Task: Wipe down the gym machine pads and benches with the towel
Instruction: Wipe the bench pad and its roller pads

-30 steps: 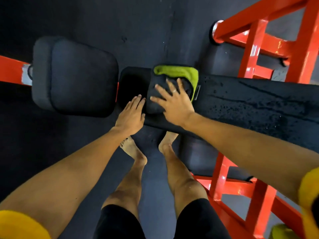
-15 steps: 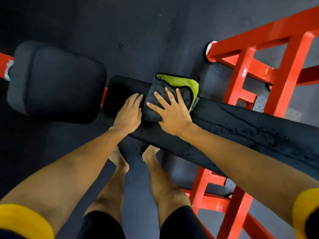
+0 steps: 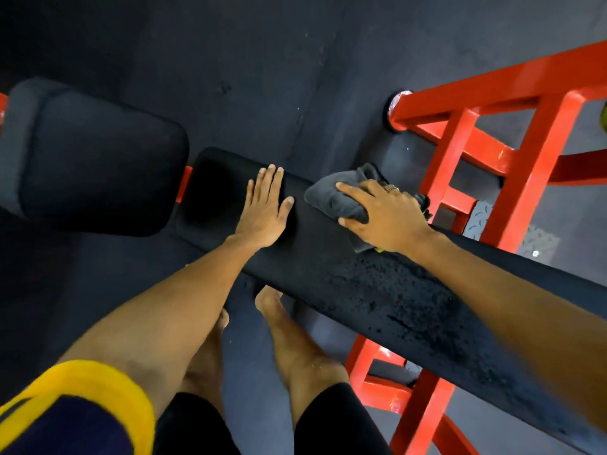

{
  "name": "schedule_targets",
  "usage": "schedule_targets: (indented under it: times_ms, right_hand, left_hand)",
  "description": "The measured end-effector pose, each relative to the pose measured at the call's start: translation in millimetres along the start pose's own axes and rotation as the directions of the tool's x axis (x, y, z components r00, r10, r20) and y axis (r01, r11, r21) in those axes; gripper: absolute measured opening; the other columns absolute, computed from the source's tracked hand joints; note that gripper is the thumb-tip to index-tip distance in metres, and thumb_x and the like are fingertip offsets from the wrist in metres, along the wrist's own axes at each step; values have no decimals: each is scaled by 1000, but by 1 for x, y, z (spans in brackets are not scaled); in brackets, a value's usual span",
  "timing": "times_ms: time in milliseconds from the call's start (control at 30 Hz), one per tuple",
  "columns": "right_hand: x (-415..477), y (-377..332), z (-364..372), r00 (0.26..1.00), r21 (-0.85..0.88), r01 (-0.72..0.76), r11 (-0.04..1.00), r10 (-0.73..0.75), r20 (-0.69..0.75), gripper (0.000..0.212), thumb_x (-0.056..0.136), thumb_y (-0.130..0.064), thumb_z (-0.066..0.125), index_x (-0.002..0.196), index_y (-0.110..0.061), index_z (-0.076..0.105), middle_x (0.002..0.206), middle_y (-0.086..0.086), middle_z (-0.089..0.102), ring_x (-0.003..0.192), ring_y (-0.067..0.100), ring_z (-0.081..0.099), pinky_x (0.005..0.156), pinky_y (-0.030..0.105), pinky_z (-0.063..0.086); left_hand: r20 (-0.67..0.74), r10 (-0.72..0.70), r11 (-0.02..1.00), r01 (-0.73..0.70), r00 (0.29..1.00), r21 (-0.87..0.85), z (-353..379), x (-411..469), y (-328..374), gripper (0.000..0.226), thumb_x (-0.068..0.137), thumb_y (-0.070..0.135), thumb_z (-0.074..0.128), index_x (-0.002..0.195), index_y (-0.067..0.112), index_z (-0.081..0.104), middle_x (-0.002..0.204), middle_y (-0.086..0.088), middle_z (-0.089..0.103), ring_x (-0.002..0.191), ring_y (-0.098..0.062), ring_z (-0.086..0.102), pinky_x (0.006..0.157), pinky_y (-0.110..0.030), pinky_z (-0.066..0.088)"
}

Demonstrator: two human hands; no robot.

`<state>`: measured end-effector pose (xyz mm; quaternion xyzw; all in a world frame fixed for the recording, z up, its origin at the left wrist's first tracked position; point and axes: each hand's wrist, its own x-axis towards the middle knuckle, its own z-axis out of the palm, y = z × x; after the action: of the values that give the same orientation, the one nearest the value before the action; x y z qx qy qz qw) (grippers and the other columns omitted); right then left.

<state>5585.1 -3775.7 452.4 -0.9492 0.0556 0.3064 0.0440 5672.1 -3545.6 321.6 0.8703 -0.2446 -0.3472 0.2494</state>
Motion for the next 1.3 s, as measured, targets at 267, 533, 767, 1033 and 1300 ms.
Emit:
schedule_targets:
  times_ms: [267,533,767,1033,1300]
  right_hand:
    - [104,-64,3,991,187,-55,981,31,129,63,98,-67,45,156,-46,31,142,0,58,126,37,58,96,47,45]
    - [-5,-4,-2,984,171,-92,981,116,-133,52,95,-52,61,143,-35,55,133,-1,64,115,37,65,87,48,51]
    - [31,-46,10,963,136,-256,957,265,-52,59,98,-54,51,153,-36,43,145,3,56,132,40,50,106,56,36]
    - [10,-93,23,946,194,-246,950,279,-167,63,92,-38,63,152,-26,48,159,9,44,147,36,37,125,57,13]
    - [-24,-105,13,946,15,-312,950,312,-90,79,88,-63,59,158,-36,34,160,9,30,144,39,29,113,59,14]
  left_hand:
    - [-200,47,998,-37,979,51,21,-2,-9,67,108,45,23,162,8,10,171,-7,9,158,-19,2,129,-42,2]
    - [-190,39,995,-21,981,96,20,-2,-8,66,107,45,20,163,12,13,171,-3,9,158,-17,0,129,-44,3]
    - [-161,54,997,-43,986,71,17,-1,-9,67,107,47,18,163,13,11,172,-2,5,158,-15,-5,128,-40,-4]
    - [-81,159,975,-144,984,170,5,3,-23,69,104,44,26,162,6,16,170,-10,13,158,-26,6,128,-46,4]
    - [36,320,904,-316,947,288,-27,26,-18,59,107,39,35,150,-1,36,154,-17,42,148,-31,32,128,-48,13]
